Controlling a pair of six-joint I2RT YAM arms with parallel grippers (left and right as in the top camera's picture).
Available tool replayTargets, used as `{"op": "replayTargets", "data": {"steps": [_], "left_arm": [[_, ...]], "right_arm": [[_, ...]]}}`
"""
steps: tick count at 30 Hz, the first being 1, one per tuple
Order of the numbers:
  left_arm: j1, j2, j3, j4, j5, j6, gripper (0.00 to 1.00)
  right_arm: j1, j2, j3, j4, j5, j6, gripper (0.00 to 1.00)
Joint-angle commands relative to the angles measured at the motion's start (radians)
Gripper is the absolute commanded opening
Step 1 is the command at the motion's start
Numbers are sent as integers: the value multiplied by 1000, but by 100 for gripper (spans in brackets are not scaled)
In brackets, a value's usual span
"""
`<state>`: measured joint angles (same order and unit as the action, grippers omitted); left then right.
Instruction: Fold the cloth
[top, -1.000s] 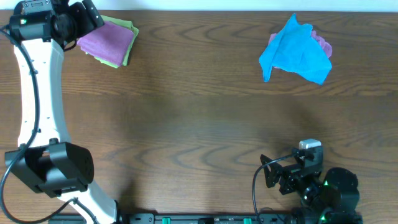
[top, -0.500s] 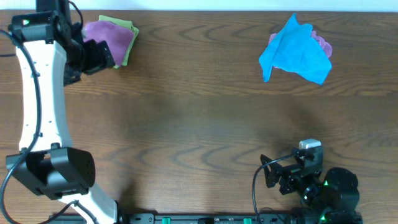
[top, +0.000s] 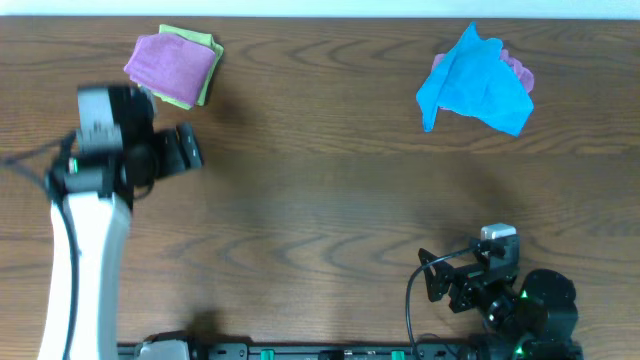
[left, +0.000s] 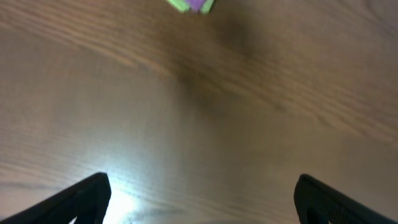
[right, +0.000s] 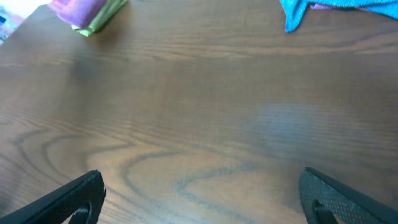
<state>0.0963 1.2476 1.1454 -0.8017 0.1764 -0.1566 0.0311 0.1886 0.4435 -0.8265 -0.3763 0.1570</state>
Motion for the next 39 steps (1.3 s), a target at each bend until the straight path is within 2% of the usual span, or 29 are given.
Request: {"op": "replayTargets", "data": {"steps": [1, 5, 9, 15, 20, 26, 34, 39], "left_arm": [[0, -155, -174, 94, -8, -1, 95], [0, -349, -369, 190, -29, 0, 95], [0, -536, -531, 208, -83, 0, 95], [0, -766, -694, 206, -109, 3, 95], [-12, -910, -794, 198, -109, 68, 95], [-32, -1000, -851, 148, -109, 119, 95], [-54, -1090, -853, 5, -109, 255, 95], [-54, -1140, -853, -80, -111, 293, 95]], "right_arm": [[-7, -6, -1, -2, 3, 14, 99], [-7, -6, -1, -2, 3, 14, 99], [-7, -6, -1, -2, 3, 14, 99], [-7, -6, -1, -2, 3, 14, 99], [-7, -6, -1, -2, 3, 14, 99], [-7, -6, -1, -2, 3, 14, 99], [-7, -6, -1, -2, 3, 14, 99], [-7, -6, -1, -2, 3, 14, 99]]}}
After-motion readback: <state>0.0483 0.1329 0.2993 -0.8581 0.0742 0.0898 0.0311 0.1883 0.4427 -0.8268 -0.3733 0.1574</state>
